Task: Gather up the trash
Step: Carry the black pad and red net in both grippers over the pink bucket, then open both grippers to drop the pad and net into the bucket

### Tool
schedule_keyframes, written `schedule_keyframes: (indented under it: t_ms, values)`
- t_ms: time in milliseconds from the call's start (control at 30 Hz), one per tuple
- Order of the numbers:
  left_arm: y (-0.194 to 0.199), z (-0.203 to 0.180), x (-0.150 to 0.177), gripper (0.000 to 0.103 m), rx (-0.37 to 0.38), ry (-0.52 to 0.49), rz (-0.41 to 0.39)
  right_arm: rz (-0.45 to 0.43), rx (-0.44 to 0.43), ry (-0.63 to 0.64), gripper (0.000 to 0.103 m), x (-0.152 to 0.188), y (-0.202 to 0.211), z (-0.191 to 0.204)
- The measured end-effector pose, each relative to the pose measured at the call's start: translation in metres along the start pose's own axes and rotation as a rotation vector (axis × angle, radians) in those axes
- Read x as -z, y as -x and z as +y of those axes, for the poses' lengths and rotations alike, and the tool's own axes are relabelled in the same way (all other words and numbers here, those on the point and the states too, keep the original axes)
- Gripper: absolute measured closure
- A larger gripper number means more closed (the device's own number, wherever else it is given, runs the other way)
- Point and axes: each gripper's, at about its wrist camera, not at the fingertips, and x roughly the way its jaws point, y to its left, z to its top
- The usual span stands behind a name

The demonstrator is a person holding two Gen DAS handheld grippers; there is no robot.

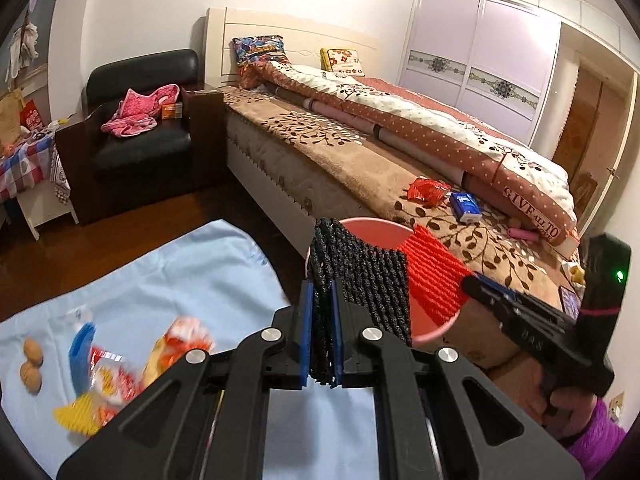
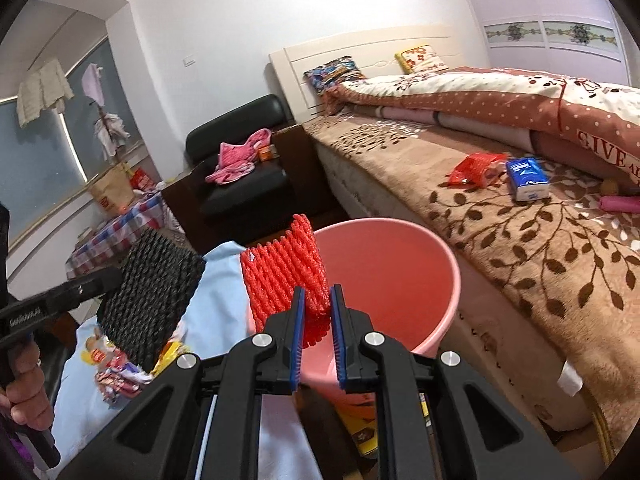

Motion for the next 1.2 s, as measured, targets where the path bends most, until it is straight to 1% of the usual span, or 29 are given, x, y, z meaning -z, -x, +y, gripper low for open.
schedule_keyframes:
  t_ms: [200,467,700,933,1000,1100,1200]
  values:
    - [-0.039,-0.012,-0.016,0.094,-0.015,0.007,0.030,0.004,0.051,0.001,0.090,-0.003,-0.014,-0.012]
    - [-0.082,-0.020,-0.018,0.094,-0.050,0.023,0.087,0.015,0.098,-0.007,0.090,-0.001,-0.028,-0.025]
    - [-0.104,-0.024,-0.016,0.094,-0.067,0.027,0.117,0.031,0.115,-0.021,0.090,0.001,-0.040,-0.033]
    - [-0.113,-0.025,-0.014,0.094,-0.067,0.036,0.139,0.044,0.123,-0.023,0.090,0.004,-0.046,-0.033]
    - [-0.114,-0.023,-0.014,0.094,-0.067,0.041,0.142,0.044,0.125,-0.024,0.088,0.004,-0.048,-0.034]
    - [-0.114,-0.022,-0.014,0.094,-0.063,0.048,0.139,0.045,0.127,-0.022,0.083,0.004,-0.048,-0.033]
    - [-0.113,-0.022,-0.013,0.094,-0.062,0.049,0.141,0.044,0.127,-0.023,0.074,0.005,-0.048,-0.033]
